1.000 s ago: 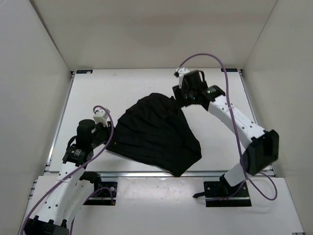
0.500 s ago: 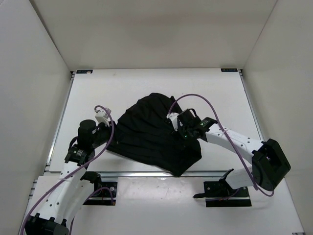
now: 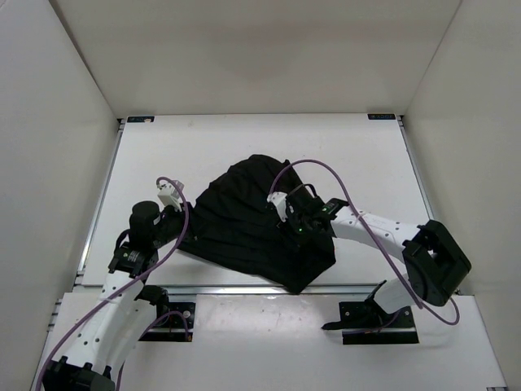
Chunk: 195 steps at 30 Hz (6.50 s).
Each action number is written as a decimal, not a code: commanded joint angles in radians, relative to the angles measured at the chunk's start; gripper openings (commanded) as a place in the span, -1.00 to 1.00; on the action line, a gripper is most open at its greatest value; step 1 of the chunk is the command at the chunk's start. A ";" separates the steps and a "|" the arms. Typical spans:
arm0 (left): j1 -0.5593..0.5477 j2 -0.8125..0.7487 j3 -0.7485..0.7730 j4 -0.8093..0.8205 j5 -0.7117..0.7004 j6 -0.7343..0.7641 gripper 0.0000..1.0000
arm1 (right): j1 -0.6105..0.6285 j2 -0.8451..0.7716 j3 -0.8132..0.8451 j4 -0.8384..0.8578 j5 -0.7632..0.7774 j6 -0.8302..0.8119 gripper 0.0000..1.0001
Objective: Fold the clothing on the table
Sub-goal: Flatten the skirt out, then fold the skirt
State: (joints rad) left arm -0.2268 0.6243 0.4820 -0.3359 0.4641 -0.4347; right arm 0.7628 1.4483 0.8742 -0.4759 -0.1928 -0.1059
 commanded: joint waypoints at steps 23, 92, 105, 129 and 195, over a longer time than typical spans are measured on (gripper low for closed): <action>0.020 -0.035 0.203 -0.142 -0.244 0.005 -0.45 | 0.042 0.150 0.833 -0.110 -0.226 0.188 -1.00; -0.499 0.862 0.227 0.241 -0.044 -0.420 -1.00 | -0.574 -0.425 -0.176 0.160 -0.360 0.482 -1.00; -0.057 0.422 0.808 -0.132 0.004 -0.276 -1.00 | -0.735 -0.422 0.524 0.044 -0.556 0.476 -1.00; 0.225 1.022 1.508 0.022 0.257 -0.351 -1.00 | -0.822 0.198 1.234 0.101 -0.755 0.557 -1.00; 0.007 0.231 0.017 -0.084 -0.044 -0.190 -1.00 | -0.700 -0.377 -0.098 -0.211 -0.345 0.446 -1.00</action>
State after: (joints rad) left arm -0.2382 0.9745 0.5224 -0.2691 0.4198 -0.6357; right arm 0.0891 1.1690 0.8089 -0.5426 -0.5308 0.3649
